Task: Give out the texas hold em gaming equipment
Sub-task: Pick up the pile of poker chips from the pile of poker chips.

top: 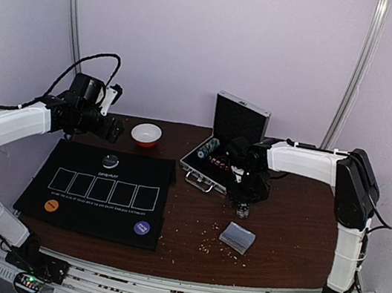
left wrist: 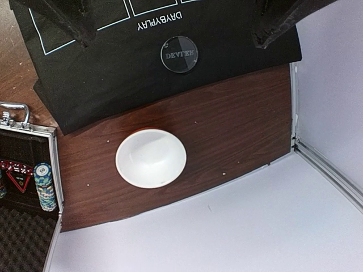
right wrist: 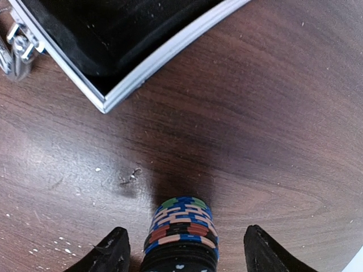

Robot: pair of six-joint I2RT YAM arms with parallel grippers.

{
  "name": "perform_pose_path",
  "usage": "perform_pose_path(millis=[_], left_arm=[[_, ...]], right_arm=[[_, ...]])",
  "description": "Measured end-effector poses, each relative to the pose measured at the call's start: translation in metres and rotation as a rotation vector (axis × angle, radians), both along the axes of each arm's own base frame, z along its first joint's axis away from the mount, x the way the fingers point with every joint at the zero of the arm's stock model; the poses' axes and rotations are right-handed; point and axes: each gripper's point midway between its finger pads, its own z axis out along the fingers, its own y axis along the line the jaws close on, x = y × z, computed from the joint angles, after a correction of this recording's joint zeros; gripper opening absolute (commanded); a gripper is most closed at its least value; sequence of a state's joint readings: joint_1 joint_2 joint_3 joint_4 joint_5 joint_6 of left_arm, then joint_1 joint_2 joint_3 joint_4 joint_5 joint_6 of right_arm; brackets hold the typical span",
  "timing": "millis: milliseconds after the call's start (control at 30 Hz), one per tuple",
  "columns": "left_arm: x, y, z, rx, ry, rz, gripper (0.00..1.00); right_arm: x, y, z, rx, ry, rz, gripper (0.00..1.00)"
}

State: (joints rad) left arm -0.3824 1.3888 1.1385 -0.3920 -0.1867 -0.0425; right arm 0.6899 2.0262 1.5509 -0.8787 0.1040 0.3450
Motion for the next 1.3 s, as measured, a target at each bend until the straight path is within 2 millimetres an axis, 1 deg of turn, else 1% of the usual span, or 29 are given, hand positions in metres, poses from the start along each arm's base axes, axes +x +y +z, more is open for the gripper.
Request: perform_pose_path(millis=[67, 267, 333, 533, 667, 733, 767, 867, 933, 1067, 1100, 1300], left_arm=[[0.0, 0.0, 0.001, 0.001, -0.002, -0.001, 0.98], [0.0, 0.001, 0.002, 0.007, -0.007, -0.002, 0.98], [0.0, 0.001, 0.002, 0.009, -0.007, -0.002, 0.98], [0.0, 0.002, 0.003, 0.014, -0.012, 0.002, 0.98], [0.0, 0.003, 0.005, 0.016, -0.016, 0.002, 0.98], [-0.001, 0.003, 0.005, 0.016, -0.016, 0.003, 0.98], [-0.001, 0.003, 0.005, 0.017, -0.017, 0.003, 0.98], [-0.001, 0.003, 0.006, 0.016, -0.019, 0.003, 0.98], [-0.001, 0.003, 0.007, 0.017, -0.021, 0.004, 0.98], [-0.001, 0.004, 0.007, 0.019, -0.021, 0.004, 0.98], [-0.001, 0.004, 0.007, 0.019, -0.022, 0.004, 0.98], [-0.001, 0.004, 0.007, 0.019, -0.022, 0.004, 0.98]], right_arm=[[-0.002, -0.002, -0.004, -0.006, 0.009, 0.0, 0.68], [-0.006, -0.002, -0.01, -0.003, 0.029, 0.005, 0.48], [-0.006, -0.001, -0.01, 0.002, 0.029, 0.003, 0.45], [-0.007, -0.001, -0.012, 0.005, 0.032, 0.003, 0.47], [-0.01, -0.001, -0.014, 0.006, 0.041, 0.004, 0.52], [-0.01, -0.001, -0.015, 0.008, 0.044, 0.004, 0.51], [-0.01, -0.001, -0.015, 0.008, 0.044, 0.004, 0.49], [-0.011, -0.001, -0.015, 0.01, 0.048, 0.002, 0.36], [-0.011, -0.001, -0.015, 0.009, 0.048, 0.005, 0.26], [-0.011, -0.001, -0.015, 0.009, 0.047, 0.008, 0.04], [-0.011, -0.001, -0.015, 0.008, 0.048, 0.008, 0.0], [-0.012, -0.003, -0.01, -0.005, 0.058, 0.009, 0.0]])
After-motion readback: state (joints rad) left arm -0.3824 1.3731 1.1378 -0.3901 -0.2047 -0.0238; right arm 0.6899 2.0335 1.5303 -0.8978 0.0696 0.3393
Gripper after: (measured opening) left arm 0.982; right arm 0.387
